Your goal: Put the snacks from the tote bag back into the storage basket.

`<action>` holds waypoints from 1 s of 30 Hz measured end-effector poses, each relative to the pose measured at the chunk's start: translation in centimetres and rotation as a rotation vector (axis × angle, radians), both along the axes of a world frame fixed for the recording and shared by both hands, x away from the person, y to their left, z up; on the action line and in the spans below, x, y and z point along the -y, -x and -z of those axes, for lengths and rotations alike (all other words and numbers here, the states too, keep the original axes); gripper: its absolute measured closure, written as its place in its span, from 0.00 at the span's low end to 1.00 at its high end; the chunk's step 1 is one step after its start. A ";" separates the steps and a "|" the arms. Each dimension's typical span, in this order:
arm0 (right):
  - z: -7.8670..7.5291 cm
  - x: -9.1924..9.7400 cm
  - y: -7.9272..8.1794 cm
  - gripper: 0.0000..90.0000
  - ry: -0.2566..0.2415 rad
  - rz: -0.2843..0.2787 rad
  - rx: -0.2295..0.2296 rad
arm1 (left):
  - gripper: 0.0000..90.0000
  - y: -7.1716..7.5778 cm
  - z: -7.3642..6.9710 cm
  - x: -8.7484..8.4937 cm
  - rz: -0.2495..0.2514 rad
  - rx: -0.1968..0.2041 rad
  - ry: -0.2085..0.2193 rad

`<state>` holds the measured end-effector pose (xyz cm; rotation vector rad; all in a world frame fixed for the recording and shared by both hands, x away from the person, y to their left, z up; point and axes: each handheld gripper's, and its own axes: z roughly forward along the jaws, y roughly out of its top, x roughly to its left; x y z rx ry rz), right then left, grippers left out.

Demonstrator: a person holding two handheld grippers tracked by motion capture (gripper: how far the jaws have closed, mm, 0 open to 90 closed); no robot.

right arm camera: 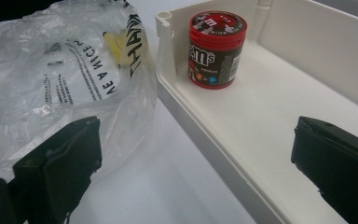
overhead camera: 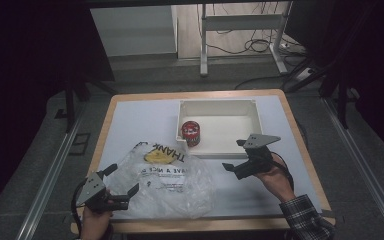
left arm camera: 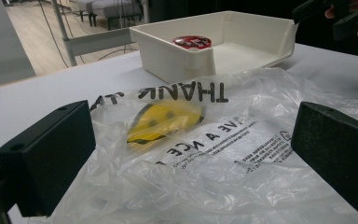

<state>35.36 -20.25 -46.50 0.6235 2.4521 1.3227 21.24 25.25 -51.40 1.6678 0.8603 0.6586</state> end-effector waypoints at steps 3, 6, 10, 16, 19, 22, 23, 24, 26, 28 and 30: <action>-0.1 0.3 0.2 0.02 -0.006 0.001 0.005 | 0.00 0.0 0.0 0.0 0.000 -0.001 -0.001; -0.1 0.5 0.5 0.02 -0.009 0.002 0.005 | 0.00 0.0 0.0 0.0 0.000 -0.001 -0.001; 0.0 0.8 0.7 0.02 -0.010 0.004 0.007 | 0.00 0.0 0.0 0.0 0.000 -0.001 -0.002; 0.0 1.3 1.1 0.02 -0.014 0.008 0.010 | 0.00 0.0 0.0 0.0 0.000 -0.001 -0.002; 0.0 1.6 1.3 0.02 -0.019 0.013 0.013 | 0.00 0.0 0.0 0.0 0.001 -0.001 -0.003; 0.1 2.0 1.5 0.02 -0.022 0.020 0.015 | 0.00 0.0 0.0 0.0 0.001 -0.001 -0.005; 0.1 2.1 1.6 0.02 -0.023 0.021 0.015 | 0.00 0.0 0.0 0.1 0.001 -0.001 -0.004; 0.1 2.2 1.7 0.02 -0.024 0.024 0.015 | 0.00 0.0 0.0 0.1 0.001 -0.001 -0.004; 0.1 2.4 1.8 0.02 -0.025 0.027 0.019 | 0.00 0.0 0.0 0.1 0.001 -0.002 -0.004; 0.1 2.6 1.9 0.02 -0.024 0.030 0.023 | 0.00 0.0 0.0 0.1 0.001 -0.002 -0.005; 0.1 2.8 2.1 0.02 -0.026 0.033 0.025 | 0.00 0.0 0.0 0.1 0.001 -0.002 -0.004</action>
